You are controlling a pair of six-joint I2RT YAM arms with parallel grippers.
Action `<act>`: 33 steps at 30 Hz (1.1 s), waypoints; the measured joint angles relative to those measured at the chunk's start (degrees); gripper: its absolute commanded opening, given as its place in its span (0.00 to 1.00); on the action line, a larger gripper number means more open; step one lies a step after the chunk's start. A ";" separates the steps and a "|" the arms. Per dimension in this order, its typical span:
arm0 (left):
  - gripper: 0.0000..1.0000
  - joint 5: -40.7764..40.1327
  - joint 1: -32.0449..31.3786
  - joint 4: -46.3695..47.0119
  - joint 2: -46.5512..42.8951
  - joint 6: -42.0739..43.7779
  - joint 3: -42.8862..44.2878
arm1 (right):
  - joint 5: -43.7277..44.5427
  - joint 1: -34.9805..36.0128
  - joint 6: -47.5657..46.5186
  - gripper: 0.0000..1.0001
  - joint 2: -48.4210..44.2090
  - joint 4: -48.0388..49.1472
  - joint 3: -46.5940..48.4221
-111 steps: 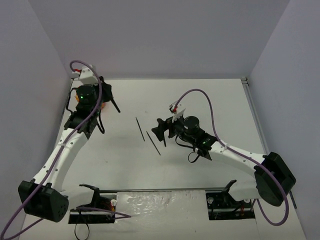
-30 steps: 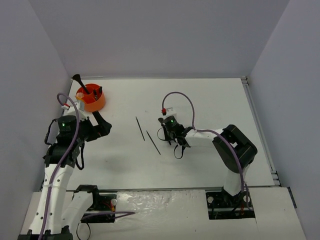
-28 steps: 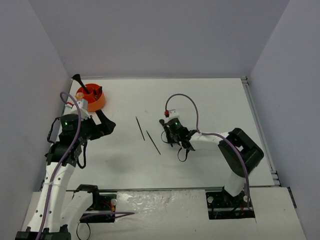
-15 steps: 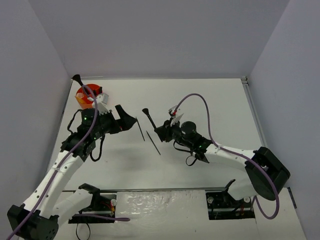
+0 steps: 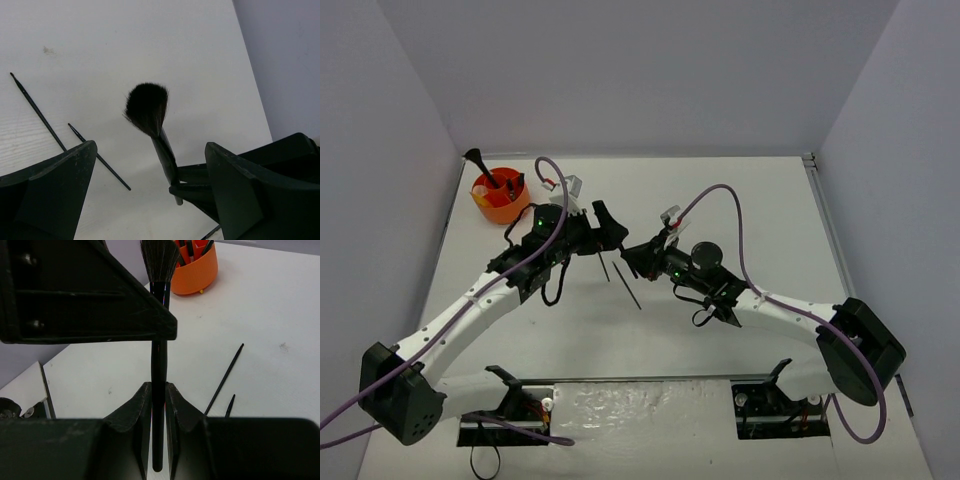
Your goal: Organize the makeup
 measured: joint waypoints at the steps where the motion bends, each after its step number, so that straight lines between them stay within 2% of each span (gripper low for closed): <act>1: 0.71 -0.46 -0.33 0.87 0.74 -0.18 0.23 | -0.22 0.00 0.09 0.02 0.00 0.28 -0.01; 3: 0.47 -1.08 -0.87 2.59 2.08 -0.73 0.40 | -0.52 0.00 0.20 0.03 0.00 0.83 -0.12; 6: 0.18 -1.35 -1.53 4.83 3.97 -1.39 0.44 | -0.64 0.00 0.26 0.03 0.00 1.41 -0.69; 9: 0.00 -1.05 -1.99 6.37 5.61 -2.50 0.63 | -0.69 0.00 0.26 0.03 0.00 1.28 -1.25; 12: 0.00 -0.76 -2.72 7.58 6.55 -2.79 1.07 | -0.58 0.00 0.26 0.07 0.09 1.32 -1.75; 14: 0.00 -0.86 -2.82 7.99 6.91 -2.93 1.07 | -0.50 -0.02 0.25 0.26 0.10 1.46 -1.82; 15: 0.00 -0.81 -2.82 8.14 7.11 -3.03 1.07 | -0.40 -0.02 0.24 0.45 0.12 1.45 -1.82; 17: 0.00 -0.88 -2.82 8.42 7.56 -3.00 1.10 | -0.39 -0.01 0.12 0.63 0.19 1.43 -1.82; 21: 0.00 -1.12 -2.82 8.36 8.92 -2.40 1.70 | 0.28 0.00 -1.00 0.86 0.22 0.61 -1.73; 24: 0.00 -2.31 -2.63 6.70 10.17 -0.63 3.81 | 2.31 -0.08 -2.58 0.93 0.08 -2.39 -1.31; 27: 0.00 -4.02 -1.18 4.68 10.86 2.03 6.77 | 4.55 -0.54 -4.56 0.94 -0.70 -6.11 -1.06; 29: 0.00 -5.73 1.52 3.13 10.86 4.19 9.06 | 6.08 -1.05 -6.02 0.94 -1.96 -8.62 -1.06; 33: 0.00 -9.83 12.31 1.79 10.97 8.32 14.19 | 8.74 -1.85 -8.12 0.94 -3.56 -10.58 -1.06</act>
